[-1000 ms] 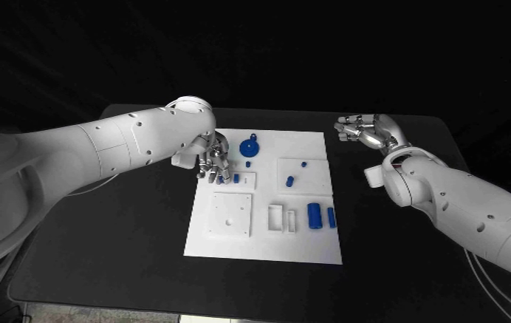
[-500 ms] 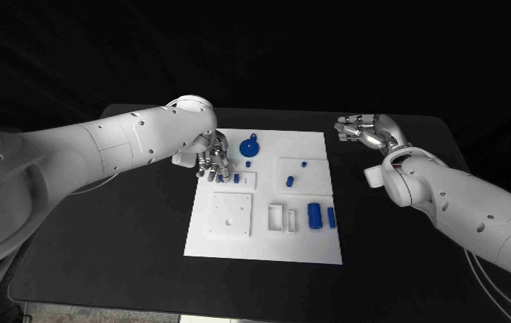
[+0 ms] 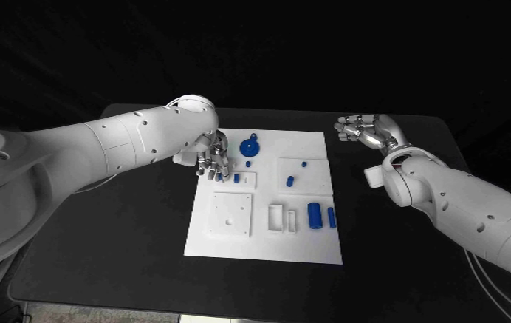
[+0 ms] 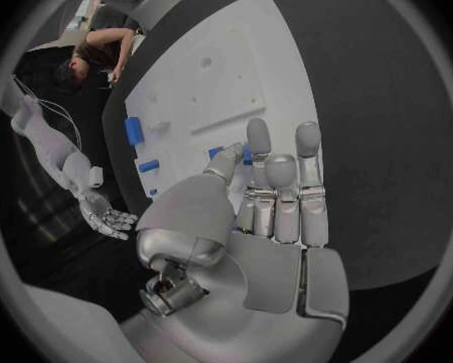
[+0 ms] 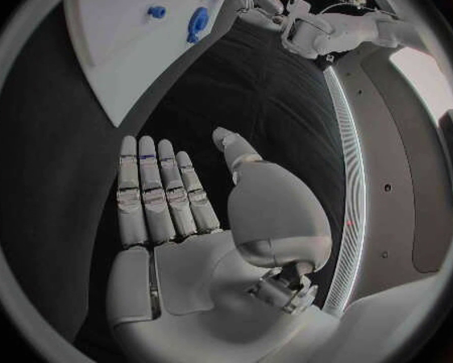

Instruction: Assemble the parts on the task board

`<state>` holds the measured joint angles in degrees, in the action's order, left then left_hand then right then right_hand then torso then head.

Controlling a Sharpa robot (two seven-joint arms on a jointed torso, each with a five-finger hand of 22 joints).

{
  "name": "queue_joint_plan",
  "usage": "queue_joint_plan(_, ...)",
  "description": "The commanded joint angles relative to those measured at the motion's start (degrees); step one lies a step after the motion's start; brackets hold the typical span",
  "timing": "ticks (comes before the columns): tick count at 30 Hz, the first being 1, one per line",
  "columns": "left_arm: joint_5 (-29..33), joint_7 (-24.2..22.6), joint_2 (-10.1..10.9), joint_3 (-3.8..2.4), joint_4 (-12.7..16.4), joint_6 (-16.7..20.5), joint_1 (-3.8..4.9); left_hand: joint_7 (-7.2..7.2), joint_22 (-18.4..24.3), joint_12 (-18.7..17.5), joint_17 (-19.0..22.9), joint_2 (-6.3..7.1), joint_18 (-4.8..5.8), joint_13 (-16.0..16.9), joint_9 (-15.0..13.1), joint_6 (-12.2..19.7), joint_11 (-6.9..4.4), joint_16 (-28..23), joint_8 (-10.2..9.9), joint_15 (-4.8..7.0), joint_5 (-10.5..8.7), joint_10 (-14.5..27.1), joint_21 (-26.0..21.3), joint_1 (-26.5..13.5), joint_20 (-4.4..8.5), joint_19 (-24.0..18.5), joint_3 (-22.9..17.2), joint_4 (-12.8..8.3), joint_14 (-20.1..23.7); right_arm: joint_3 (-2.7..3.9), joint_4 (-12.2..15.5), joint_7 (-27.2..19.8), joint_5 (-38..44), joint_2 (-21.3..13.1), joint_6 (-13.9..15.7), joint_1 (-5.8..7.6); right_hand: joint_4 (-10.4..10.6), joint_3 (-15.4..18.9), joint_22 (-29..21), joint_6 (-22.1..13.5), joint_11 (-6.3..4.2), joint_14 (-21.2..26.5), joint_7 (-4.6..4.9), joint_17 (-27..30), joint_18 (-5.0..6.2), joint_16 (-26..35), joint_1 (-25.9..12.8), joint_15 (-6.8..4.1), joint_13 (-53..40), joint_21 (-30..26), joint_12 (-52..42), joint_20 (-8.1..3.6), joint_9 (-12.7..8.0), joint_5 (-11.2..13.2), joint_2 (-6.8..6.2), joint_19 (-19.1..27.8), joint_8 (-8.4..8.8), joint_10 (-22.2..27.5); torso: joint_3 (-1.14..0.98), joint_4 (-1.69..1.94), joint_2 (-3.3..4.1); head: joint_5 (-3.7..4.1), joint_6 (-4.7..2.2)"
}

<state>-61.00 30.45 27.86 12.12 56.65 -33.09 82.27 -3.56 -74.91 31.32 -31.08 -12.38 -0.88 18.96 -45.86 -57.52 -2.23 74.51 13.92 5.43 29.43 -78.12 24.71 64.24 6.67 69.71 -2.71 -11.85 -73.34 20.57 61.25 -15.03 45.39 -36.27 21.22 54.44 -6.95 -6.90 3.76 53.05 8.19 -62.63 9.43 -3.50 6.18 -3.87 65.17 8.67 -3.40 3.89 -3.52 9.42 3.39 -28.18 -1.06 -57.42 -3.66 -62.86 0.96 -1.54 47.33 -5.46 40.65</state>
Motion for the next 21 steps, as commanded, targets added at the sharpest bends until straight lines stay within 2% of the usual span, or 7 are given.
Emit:
queue_joint_plan(1,0.82,0.37,-0.29,0.06,-0.11,-0.96,-0.01,1.84,-1.11,-0.25,-0.07,-1.75,-0.99,-0.03,-0.06,-2.31,-0.18,0.22,0.13,0.13,0.03,-0.06,0.35,1.81,-0.02,-0.1,-4.59,-4.39,0.07,0.02,0.04,-0.63,0.21,0.08,-0.84,-0.03,0.16,-0.05,-0.07,-0.27,0.16,0.52,0.01,0.07,1.08,0.36,-0.45,0.02,0.08,-0.08,0.18,-0.19,-0.04,-0.27,0.2,0.39,0.29,0.37,0.0,-0.02,0.01,-0.01,0.03)
queue_joint_plan(9,1.84,0.59,-0.3,0.1,-0.16,-1.83,-0.03,1.86,-1.12,-0.29,-0.15,-1.71,-0.98,-0.03,-0.17,-2.37,-0.18,0.2,0.09,0.12,0.02,-0.07,0.34,1.82,-0.03,-0.13,-4.67,-4.45,0.09,0.02,0.06,-0.64,0.21,0.06,-0.84,-0.03,0.16,-0.05,-0.07,-0.27,0.16,0.52,0.01,0.07,1.08,0.36,-0.45,0.02,0.08,-0.08,0.18,-0.19,-0.04,-0.27,0.2,0.39,0.29,0.37,-0.04,-0.01,-0.02,0.03,0.07)
queue_joint_plan(21,1.89,0.95,-0.16,0.12,-0.11,-2.37,-0.03,1.86,-1.13,-0.32,-0.4,-1.6,-0.97,-0.01,-0.21,-2.51,-0.17,0.27,-0.07,0.11,0.08,-0.11,0.4,1.85,-0.03,-0.18,-4.79,-4.41,0.09,0.02,0.06,-0.67,0.2,0.04,-0.86,-0.03,0.16,-0.05,-0.07,-0.27,0.16,0.52,0.01,0.07,1.08,0.36,-0.45,0.02,0.08,-0.08,0.18,-0.19,-0.04,-0.27,0.2,0.39,0.29,0.37,0.02,0.05,-0.04,0.09,0.12)
